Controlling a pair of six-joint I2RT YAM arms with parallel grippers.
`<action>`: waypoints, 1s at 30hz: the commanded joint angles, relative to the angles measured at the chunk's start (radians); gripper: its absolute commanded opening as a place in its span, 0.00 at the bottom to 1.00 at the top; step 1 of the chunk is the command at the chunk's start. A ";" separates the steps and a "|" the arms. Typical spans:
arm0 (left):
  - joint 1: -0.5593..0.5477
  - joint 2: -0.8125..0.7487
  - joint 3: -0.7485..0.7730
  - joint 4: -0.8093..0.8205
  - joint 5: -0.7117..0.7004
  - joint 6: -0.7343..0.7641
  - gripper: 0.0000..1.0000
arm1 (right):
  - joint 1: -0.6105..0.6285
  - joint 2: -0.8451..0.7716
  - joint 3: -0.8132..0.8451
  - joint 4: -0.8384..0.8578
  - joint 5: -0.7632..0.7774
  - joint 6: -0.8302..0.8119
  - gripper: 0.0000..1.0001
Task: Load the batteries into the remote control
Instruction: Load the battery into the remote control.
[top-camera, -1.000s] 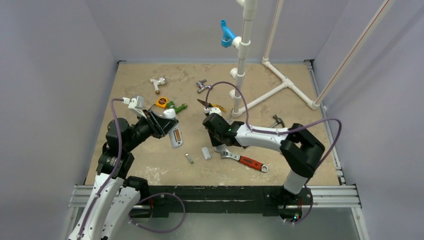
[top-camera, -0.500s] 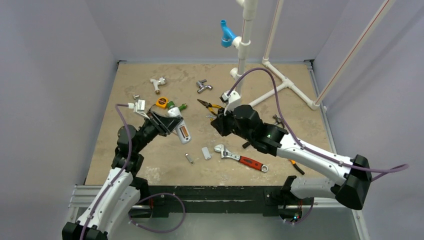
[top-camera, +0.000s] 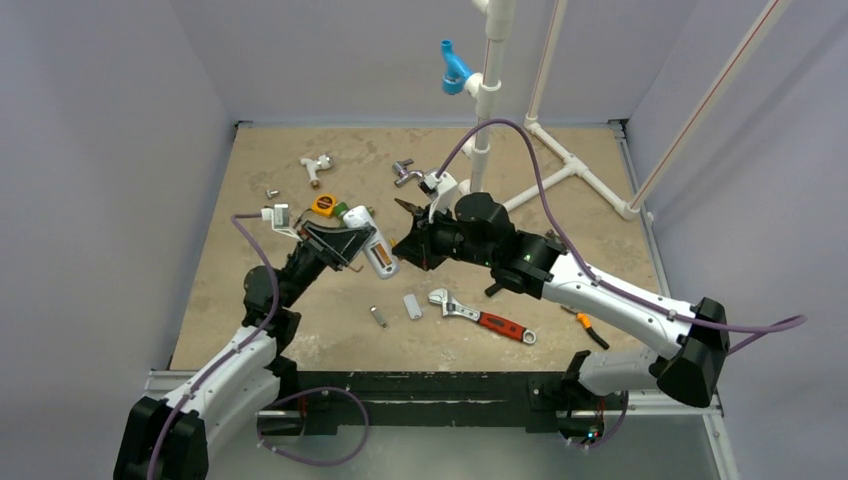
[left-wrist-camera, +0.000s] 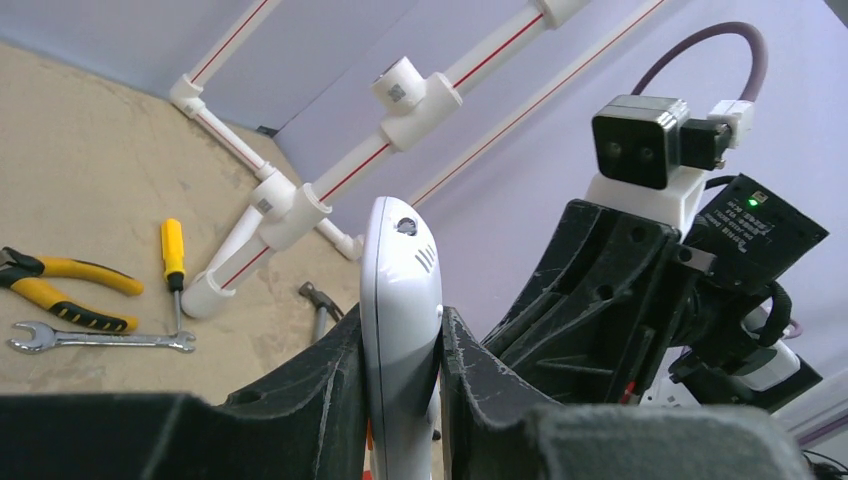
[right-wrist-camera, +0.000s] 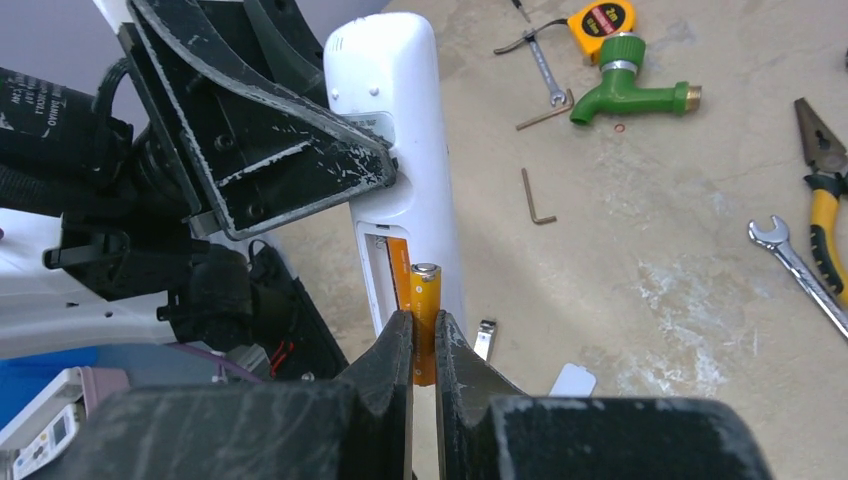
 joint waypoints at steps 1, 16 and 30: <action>-0.015 0.016 0.002 0.140 -0.037 -0.021 0.00 | 0.003 0.026 0.075 0.001 -0.061 0.030 0.00; -0.020 -0.008 0.032 -0.062 -0.117 -0.006 0.00 | 0.019 0.112 0.136 -0.046 -0.060 0.039 0.00; -0.022 0.010 0.012 -0.104 -0.177 -0.083 0.00 | 0.022 0.216 0.245 -0.183 -0.056 0.015 0.00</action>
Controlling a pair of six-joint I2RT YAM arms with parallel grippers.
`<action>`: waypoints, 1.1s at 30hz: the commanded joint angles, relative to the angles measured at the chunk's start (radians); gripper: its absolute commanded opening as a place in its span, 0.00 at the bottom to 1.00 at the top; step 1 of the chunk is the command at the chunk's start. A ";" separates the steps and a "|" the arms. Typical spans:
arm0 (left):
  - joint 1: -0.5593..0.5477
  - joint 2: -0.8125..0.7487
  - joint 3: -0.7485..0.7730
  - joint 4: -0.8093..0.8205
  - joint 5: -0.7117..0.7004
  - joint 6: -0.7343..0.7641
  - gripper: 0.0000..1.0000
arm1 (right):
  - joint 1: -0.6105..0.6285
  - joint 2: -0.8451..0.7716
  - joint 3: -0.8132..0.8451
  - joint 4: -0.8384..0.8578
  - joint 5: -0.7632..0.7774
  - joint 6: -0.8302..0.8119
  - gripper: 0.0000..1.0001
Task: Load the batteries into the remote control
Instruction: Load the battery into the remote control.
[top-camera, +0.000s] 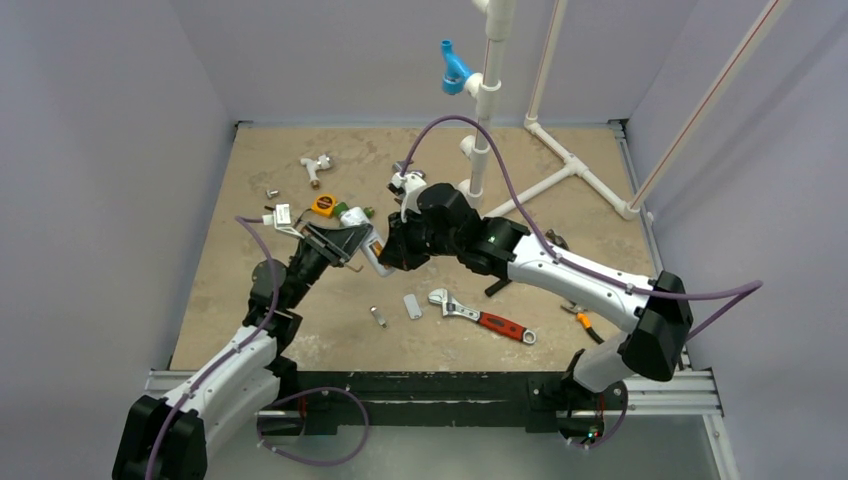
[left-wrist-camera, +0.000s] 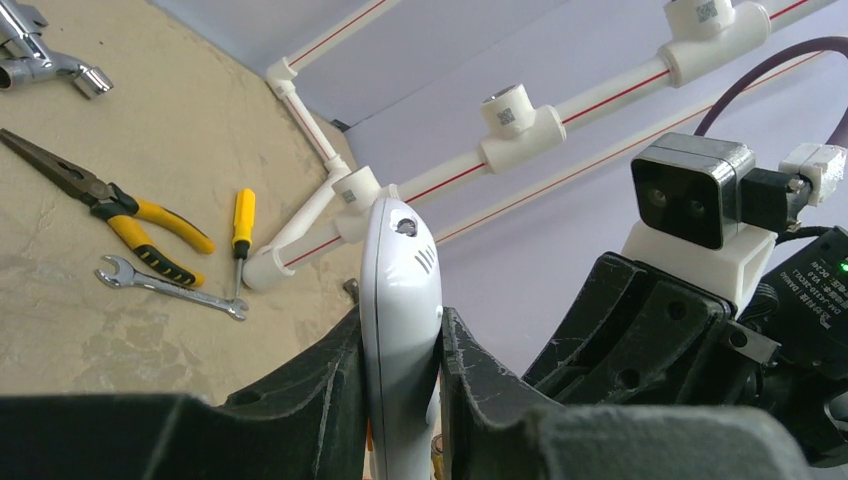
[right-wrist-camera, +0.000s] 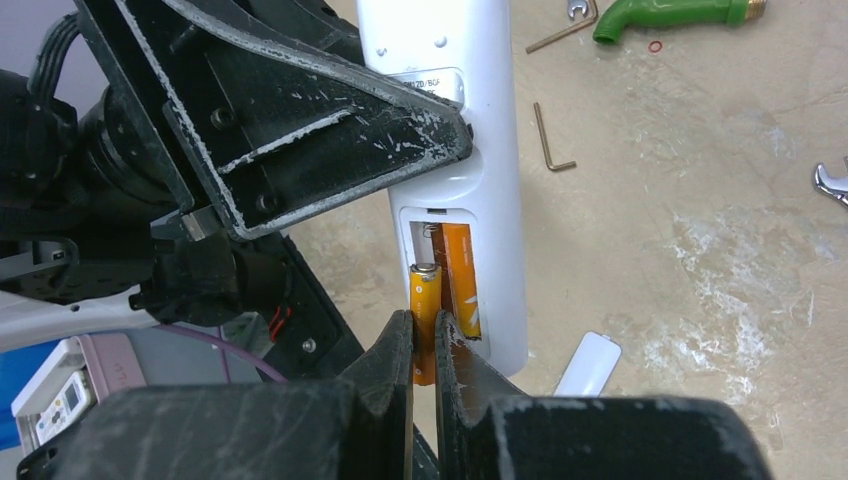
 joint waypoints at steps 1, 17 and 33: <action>-0.005 0.004 0.010 0.048 -0.030 -0.043 0.00 | 0.005 0.002 0.081 -0.040 0.002 -0.023 0.00; -0.005 -0.002 0.024 -0.042 -0.041 -0.094 0.00 | 0.014 0.065 0.132 -0.103 0.066 -0.075 0.04; -0.005 -0.008 0.036 -0.111 -0.056 -0.103 0.00 | 0.022 0.090 0.144 -0.087 0.081 -0.076 0.09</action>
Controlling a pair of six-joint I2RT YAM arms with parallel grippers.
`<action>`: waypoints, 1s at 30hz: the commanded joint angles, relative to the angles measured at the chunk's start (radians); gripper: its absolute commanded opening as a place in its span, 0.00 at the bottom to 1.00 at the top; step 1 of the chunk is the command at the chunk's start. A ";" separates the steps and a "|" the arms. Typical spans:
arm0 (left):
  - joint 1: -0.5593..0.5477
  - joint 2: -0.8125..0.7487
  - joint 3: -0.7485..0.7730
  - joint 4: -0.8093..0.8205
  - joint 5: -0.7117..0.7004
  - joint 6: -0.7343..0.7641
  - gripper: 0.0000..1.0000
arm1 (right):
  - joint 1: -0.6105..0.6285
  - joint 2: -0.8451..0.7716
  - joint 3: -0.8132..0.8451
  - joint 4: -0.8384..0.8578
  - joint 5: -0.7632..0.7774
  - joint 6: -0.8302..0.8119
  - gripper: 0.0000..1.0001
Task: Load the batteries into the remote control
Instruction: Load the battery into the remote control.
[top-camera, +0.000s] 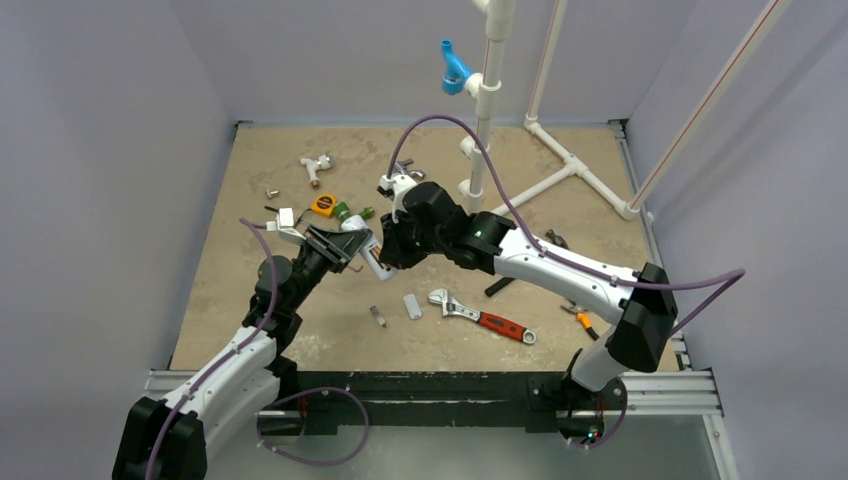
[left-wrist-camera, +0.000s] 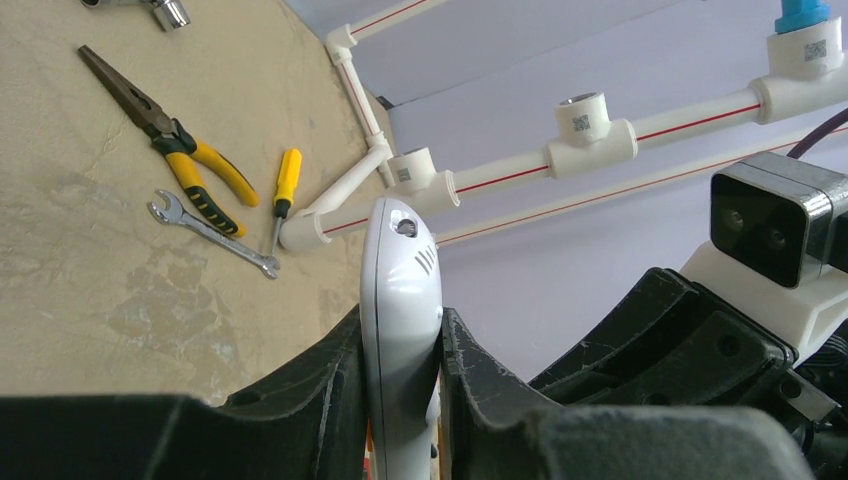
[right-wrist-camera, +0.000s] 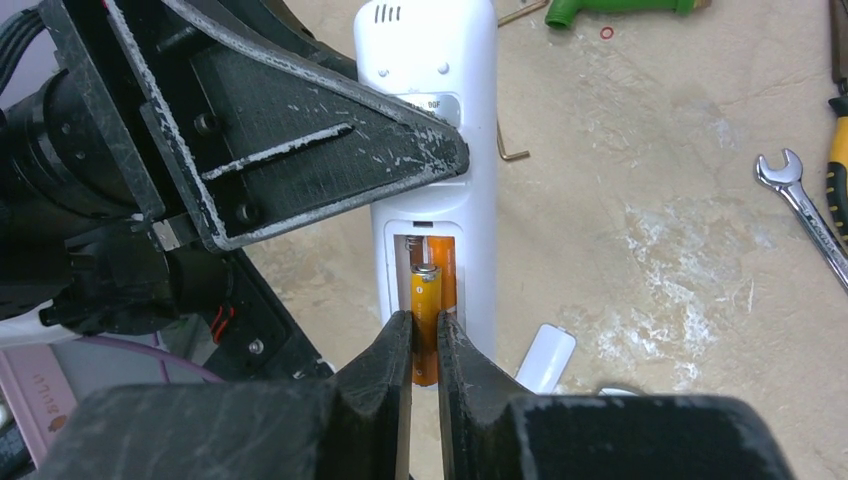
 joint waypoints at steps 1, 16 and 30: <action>-0.005 -0.001 0.036 0.041 -0.011 -0.018 0.00 | 0.008 0.014 0.059 0.025 -0.001 -0.007 0.09; -0.005 -0.016 0.037 0.022 -0.019 -0.011 0.00 | 0.012 0.027 0.068 -0.003 -0.001 0.018 0.10; -0.005 -0.018 0.038 0.021 -0.021 -0.005 0.00 | 0.015 0.054 0.093 -0.046 0.026 0.068 0.10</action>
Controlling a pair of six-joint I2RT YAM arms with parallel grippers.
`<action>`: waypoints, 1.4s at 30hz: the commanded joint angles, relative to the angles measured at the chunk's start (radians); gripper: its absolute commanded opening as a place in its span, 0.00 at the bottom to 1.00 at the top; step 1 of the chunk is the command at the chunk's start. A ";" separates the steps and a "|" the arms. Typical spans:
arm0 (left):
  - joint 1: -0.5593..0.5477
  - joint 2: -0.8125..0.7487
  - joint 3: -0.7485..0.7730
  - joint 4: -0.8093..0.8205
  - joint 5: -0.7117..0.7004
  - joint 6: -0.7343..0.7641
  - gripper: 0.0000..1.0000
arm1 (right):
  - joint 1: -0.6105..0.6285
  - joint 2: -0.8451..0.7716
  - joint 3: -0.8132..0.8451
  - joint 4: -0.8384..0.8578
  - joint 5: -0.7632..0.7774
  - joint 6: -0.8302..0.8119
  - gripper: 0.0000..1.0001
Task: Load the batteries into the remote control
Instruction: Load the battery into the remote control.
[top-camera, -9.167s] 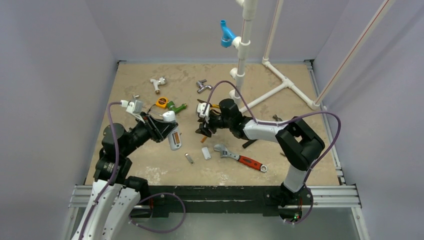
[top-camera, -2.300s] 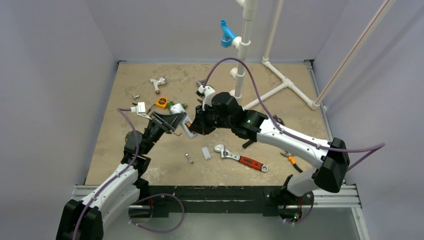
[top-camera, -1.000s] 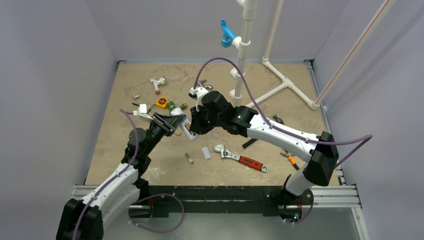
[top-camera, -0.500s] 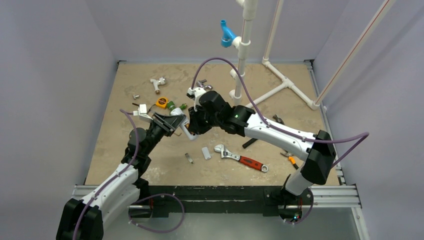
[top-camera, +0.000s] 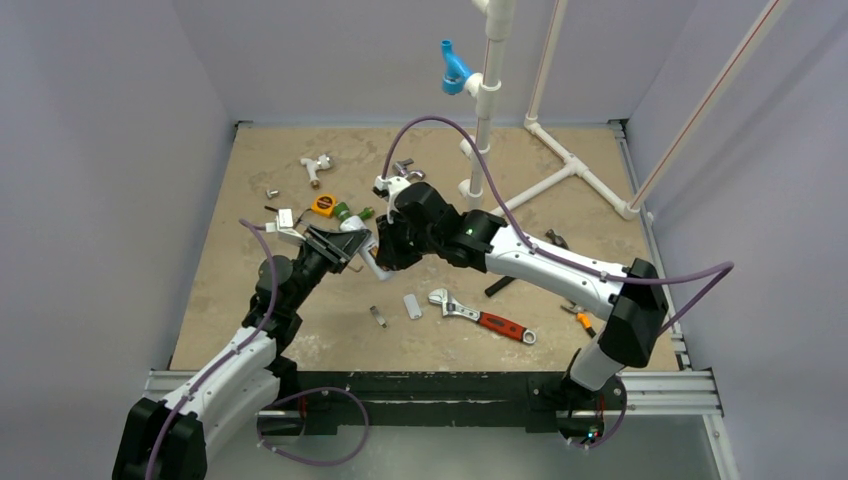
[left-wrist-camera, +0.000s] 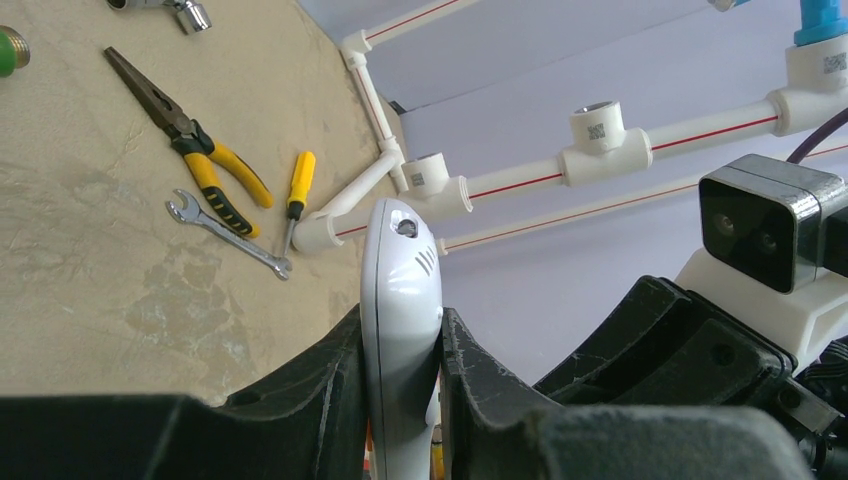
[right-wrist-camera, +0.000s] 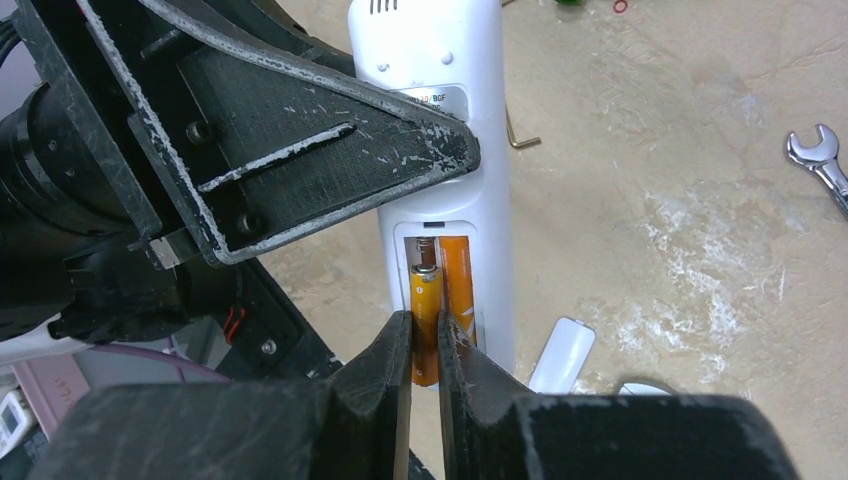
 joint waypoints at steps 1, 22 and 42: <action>-0.005 -0.011 0.037 0.051 0.000 -0.006 0.00 | 0.008 0.008 0.053 -0.017 0.028 0.025 0.10; -0.005 -0.009 0.030 0.055 0.004 -0.009 0.00 | 0.014 -0.019 0.049 -0.006 0.069 0.014 0.33; -0.004 0.008 0.043 0.050 0.022 -0.010 0.00 | 0.016 -0.108 -0.020 0.093 0.068 -0.015 0.34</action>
